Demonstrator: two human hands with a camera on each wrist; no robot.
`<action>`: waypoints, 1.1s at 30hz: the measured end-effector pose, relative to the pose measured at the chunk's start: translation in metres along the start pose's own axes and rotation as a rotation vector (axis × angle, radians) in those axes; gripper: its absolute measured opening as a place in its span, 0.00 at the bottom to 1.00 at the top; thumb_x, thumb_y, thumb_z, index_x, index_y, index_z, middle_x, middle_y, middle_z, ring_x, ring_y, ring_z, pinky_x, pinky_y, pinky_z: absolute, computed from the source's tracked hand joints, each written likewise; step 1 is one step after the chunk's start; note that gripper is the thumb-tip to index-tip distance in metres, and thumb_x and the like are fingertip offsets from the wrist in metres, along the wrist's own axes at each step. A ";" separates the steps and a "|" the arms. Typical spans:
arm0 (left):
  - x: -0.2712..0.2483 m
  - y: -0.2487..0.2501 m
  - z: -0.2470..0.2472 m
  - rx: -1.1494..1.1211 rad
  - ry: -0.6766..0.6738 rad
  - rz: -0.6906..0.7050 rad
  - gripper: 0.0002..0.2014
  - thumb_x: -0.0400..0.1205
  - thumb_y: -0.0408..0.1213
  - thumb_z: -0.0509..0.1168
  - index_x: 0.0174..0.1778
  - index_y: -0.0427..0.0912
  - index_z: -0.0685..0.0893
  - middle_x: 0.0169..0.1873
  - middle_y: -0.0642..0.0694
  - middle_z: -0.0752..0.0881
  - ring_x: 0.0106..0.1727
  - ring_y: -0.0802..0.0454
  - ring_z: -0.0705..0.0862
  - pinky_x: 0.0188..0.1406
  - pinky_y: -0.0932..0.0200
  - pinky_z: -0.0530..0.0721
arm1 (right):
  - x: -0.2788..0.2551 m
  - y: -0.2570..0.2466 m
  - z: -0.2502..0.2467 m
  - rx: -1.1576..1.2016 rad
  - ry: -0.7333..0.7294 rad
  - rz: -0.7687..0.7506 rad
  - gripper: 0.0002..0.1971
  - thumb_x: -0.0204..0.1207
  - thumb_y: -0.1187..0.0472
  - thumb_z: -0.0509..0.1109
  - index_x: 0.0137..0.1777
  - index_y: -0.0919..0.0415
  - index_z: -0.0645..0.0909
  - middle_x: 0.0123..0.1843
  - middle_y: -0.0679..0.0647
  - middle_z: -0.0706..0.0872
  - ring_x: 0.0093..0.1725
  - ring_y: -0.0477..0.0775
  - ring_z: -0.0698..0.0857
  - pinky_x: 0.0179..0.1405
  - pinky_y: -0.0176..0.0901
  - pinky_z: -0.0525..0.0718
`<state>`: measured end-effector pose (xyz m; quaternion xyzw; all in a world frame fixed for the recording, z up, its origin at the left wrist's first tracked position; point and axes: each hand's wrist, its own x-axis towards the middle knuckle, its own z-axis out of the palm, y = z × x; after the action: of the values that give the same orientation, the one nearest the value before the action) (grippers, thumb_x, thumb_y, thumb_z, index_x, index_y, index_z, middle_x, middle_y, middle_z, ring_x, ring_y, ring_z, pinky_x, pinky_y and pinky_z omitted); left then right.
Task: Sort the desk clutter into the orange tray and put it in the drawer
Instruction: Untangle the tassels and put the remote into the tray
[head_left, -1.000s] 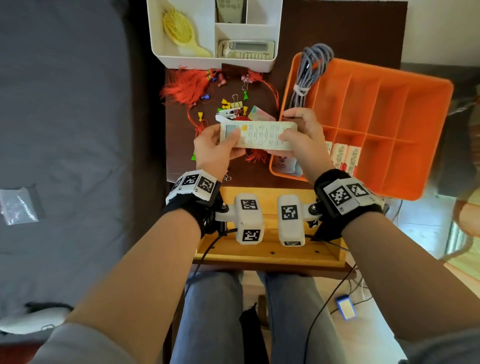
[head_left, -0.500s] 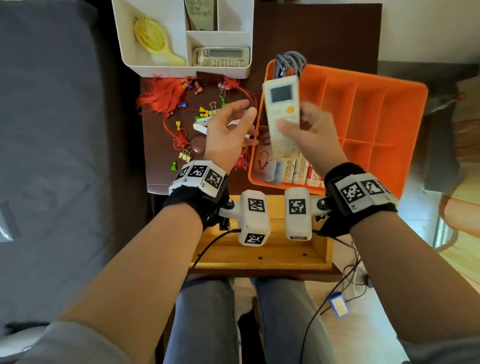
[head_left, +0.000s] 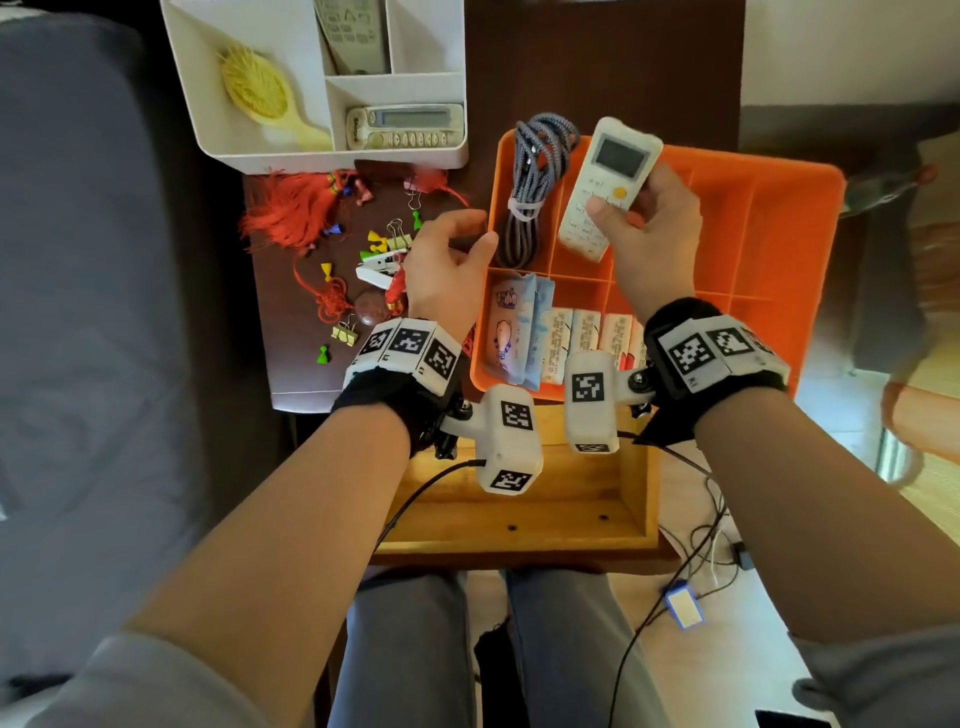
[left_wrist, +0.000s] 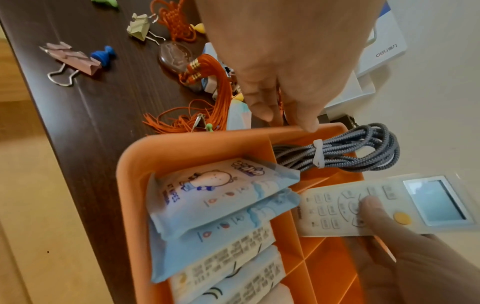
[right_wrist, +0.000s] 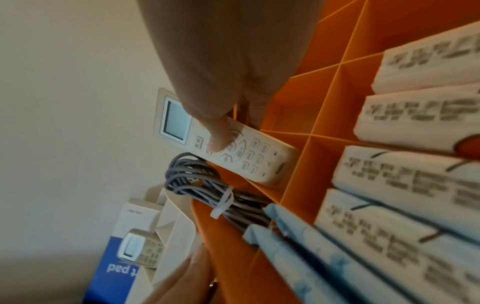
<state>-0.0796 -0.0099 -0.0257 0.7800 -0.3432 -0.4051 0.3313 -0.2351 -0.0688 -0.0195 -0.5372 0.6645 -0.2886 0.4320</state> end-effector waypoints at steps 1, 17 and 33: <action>0.001 -0.001 0.001 0.008 -0.009 0.014 0.11 0.80 0.33 0.65 0.58 0.42 0.83 0.51 0.47 0.87 0.45 0.59 0.82 0.45 0.72 0.79 | 0.002 0.002 0.000 -0.031 -0.008 -0.003 0.17 0.74 0.63 0.73 0.63 0.61 0.80 0.58 0.52 0.87 0.59 0.47 0.85 0.54 0.30 0.83; 0.006 -0.014 0.004 -0.003 -0.030 0.131 0.10 0.79 0.29 0.64 0.55 0.39 0.83 0.42 0.54 0.84 0.42 0.72 0.81 0.42 0.80 0.74 | 0.008 0.018 -0.001 -0.424 -0.003 0.024 0.14 0.73 0.55 0.74 0.56 0.58 0.81 0.64 0.54 0.74 0.51 0.40 0.70 0.37 0.15 0.69; 0.006 -0.017 0.006 -0.035 -0.018 0.133 0.09 0.79 0.30 0.64 0.55 0.40 0.82 0.39 0.56 0.83 0.39 0.76 0.80 0.40 0.80 0.74 | 0.002 0.017 0.005 -0.357 0.120 -0.022 0.26 0.71 0.65 0.73 0.68 0.57 0.70 0.68 0.56 0.71 0.48 0.39 0.74 0.43 0.28 0.79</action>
<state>-0.0777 -0.0064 -0.0445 0.7458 -0.3901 -0.3952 0.3680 -0.2386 -0.0658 -0.0365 -0.5944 0.7238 -0.2020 0.2862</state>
